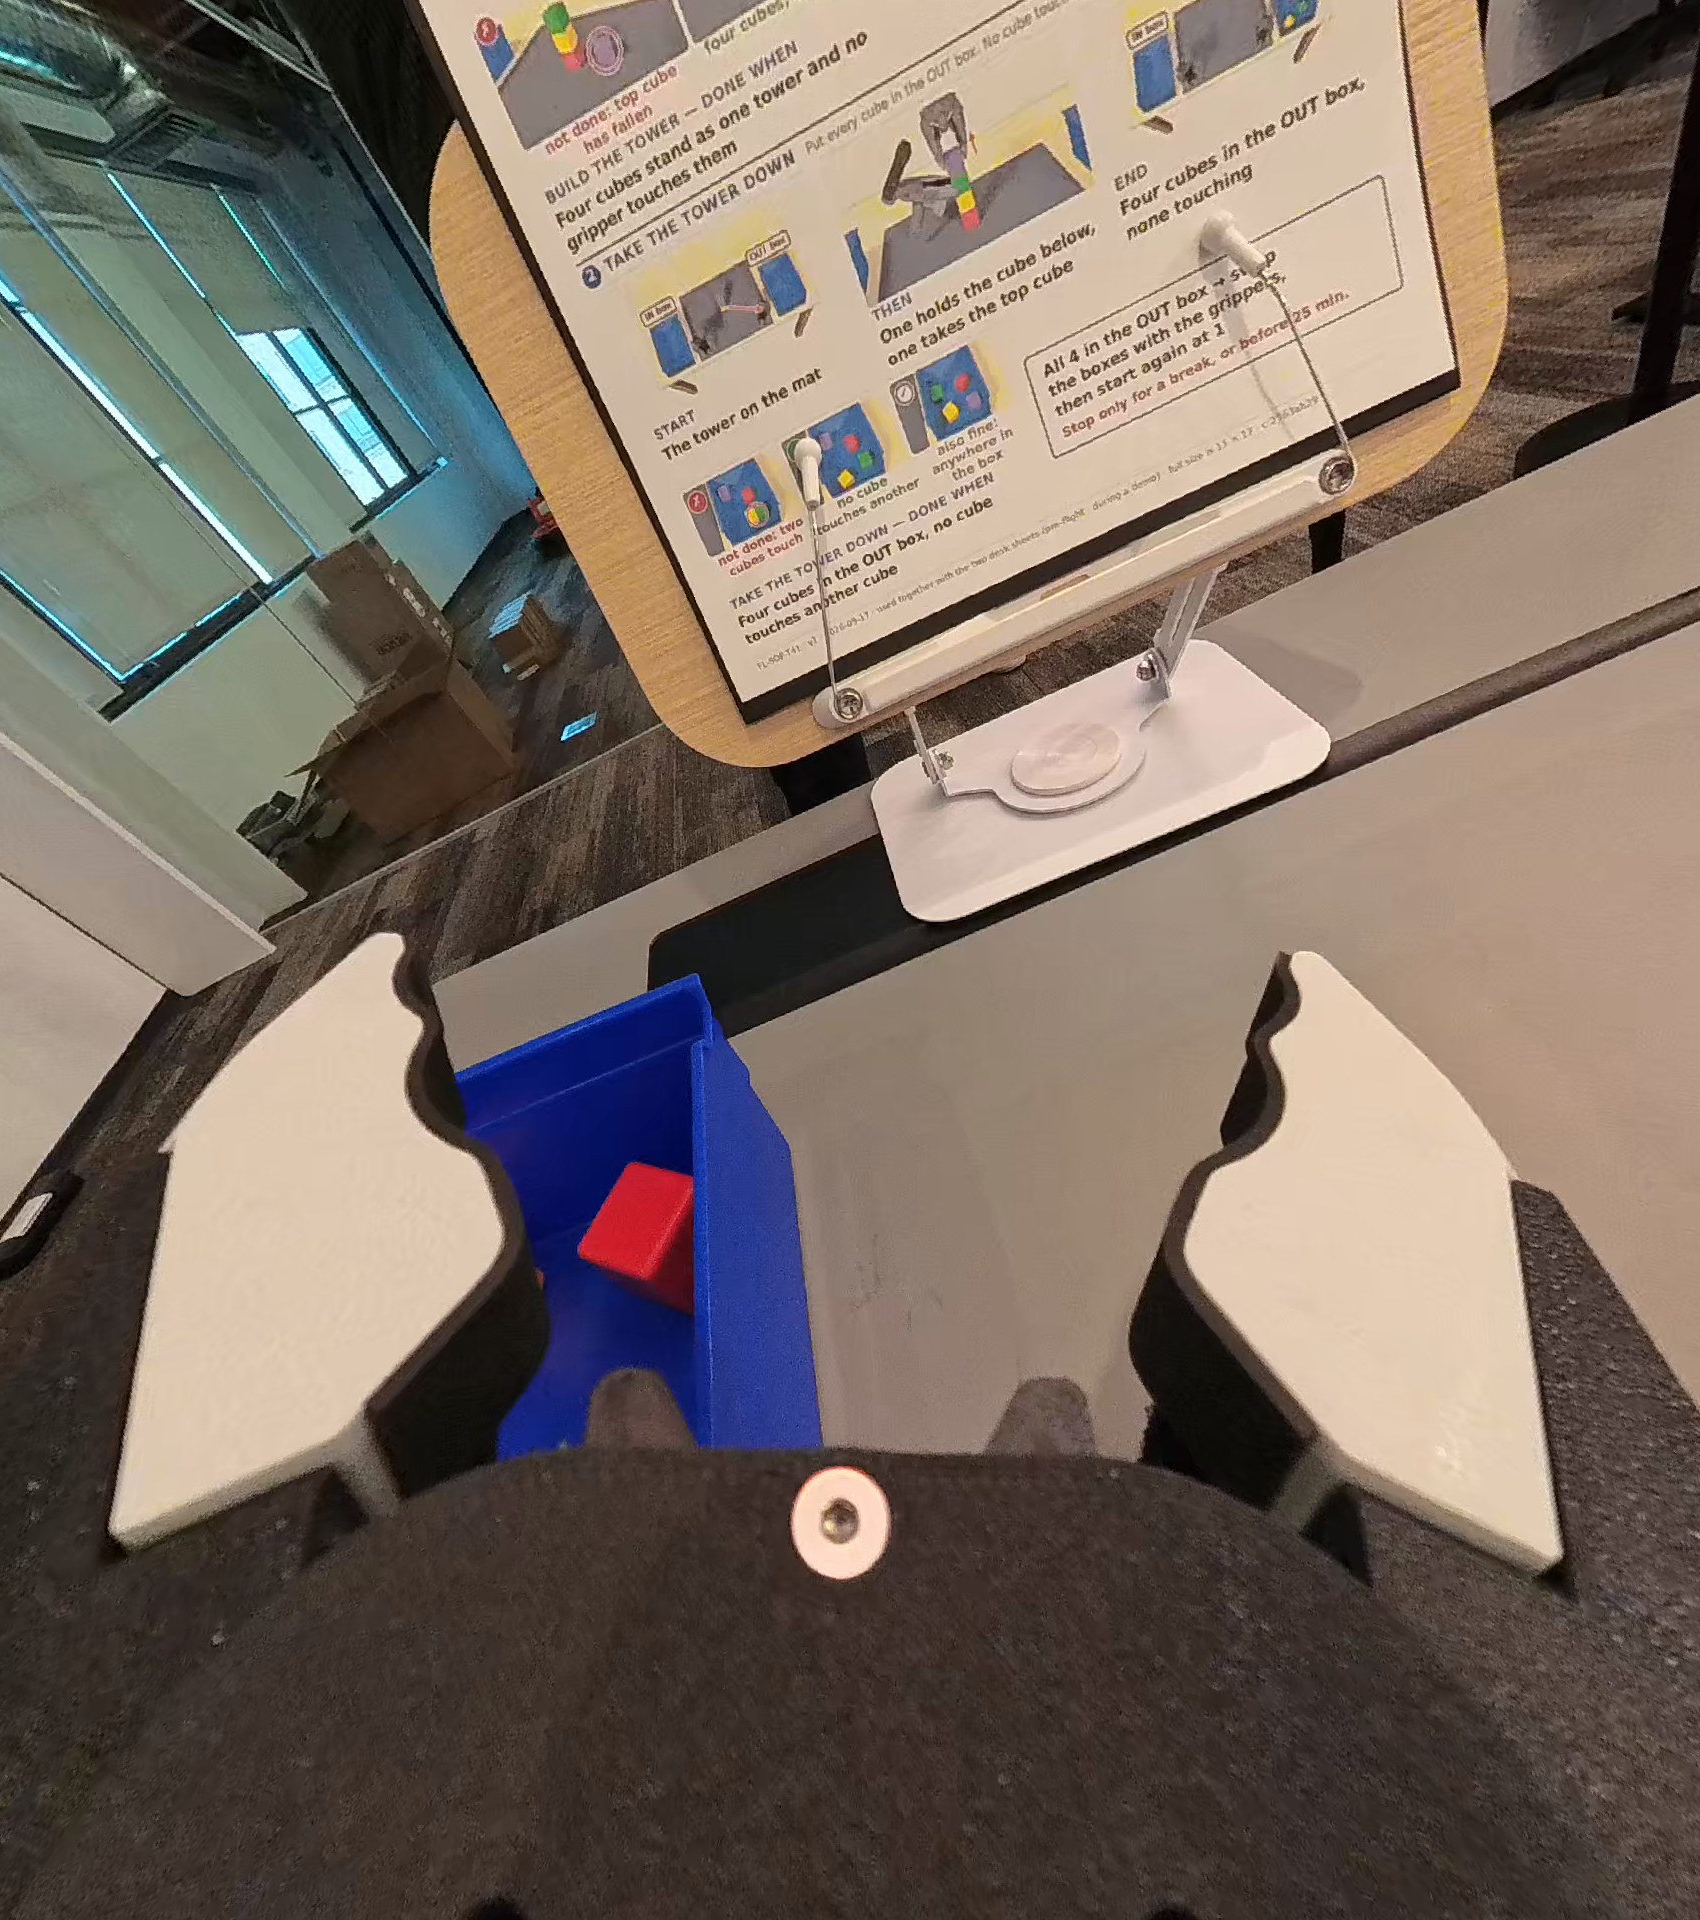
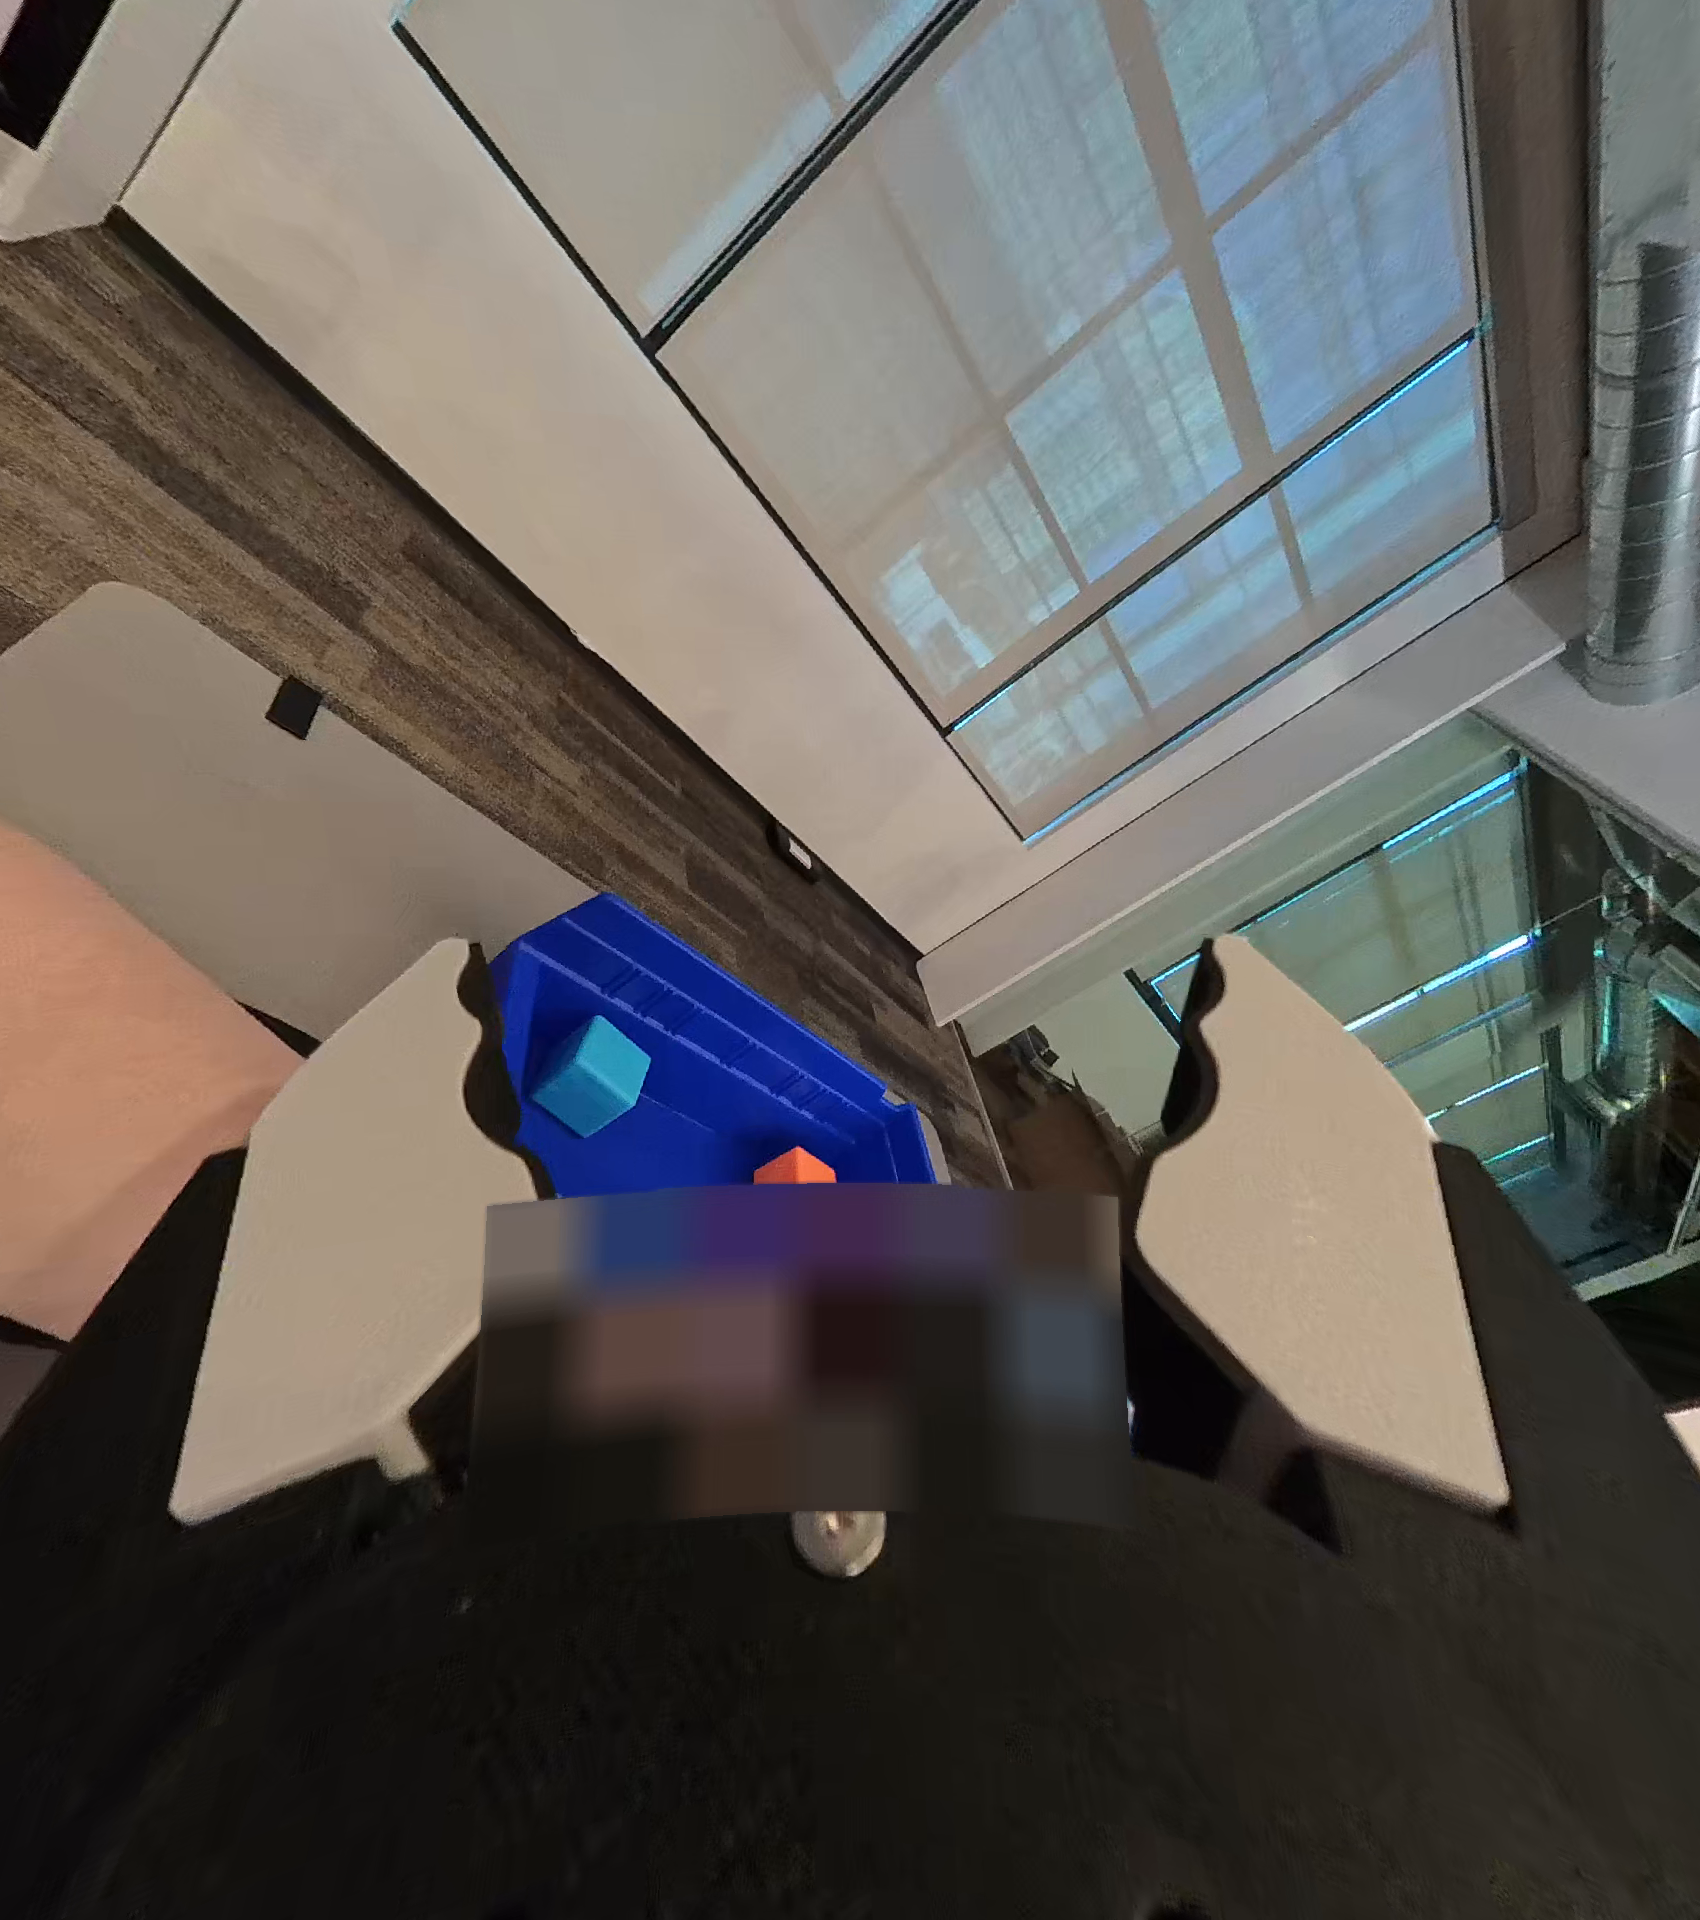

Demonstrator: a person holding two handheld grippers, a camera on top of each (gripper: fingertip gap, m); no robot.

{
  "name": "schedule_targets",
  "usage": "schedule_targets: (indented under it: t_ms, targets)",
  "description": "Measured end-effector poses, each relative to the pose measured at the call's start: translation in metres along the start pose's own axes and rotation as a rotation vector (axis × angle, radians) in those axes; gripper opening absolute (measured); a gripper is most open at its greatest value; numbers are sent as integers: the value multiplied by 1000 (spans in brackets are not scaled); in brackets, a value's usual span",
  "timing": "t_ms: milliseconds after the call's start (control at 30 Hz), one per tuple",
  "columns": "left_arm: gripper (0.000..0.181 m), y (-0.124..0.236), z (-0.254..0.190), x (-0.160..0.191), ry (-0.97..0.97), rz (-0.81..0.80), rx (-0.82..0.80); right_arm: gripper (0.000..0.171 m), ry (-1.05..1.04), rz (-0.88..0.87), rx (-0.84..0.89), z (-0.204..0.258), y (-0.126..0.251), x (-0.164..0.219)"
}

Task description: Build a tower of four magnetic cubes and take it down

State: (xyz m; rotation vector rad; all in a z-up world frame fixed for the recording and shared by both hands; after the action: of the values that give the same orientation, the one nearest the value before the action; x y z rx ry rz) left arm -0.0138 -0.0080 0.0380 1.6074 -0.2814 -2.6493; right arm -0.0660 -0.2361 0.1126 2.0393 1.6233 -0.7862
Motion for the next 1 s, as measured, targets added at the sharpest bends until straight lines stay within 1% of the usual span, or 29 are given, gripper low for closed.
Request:
schedule_targets:
  t_ms: [467,600,733,867,1000]
  targets:
    - [142,-2,-4,0,-27,2,0,123,9,27,14,0,-4,9]
    - [141,-3,-6,2,-27,8,12,121,12,-33,24,-1,5,-9]
    - [141,-4,-7,2,-16,10,22,121,26,-35,55,-10,16,-17]
    - [140,-4,-8,3,-15,11,28,121,6,-18,93,-24,27,-14]
    - [139,-2,-10,1,-5,1,45,121,-6,23,165,-47,46,-1]
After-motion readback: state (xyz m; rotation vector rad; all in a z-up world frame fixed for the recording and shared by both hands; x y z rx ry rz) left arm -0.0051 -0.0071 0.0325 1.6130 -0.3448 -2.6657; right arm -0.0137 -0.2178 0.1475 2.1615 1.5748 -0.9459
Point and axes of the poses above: each gripper's, where its closed fingertips meet, y back along the fingers, x out of its underside, z = x × y across the jaws, the point moved 2 cm from there along y, back along the fingers, and after that the axes turned 3 degrees about -y, right-handed, at the moved point
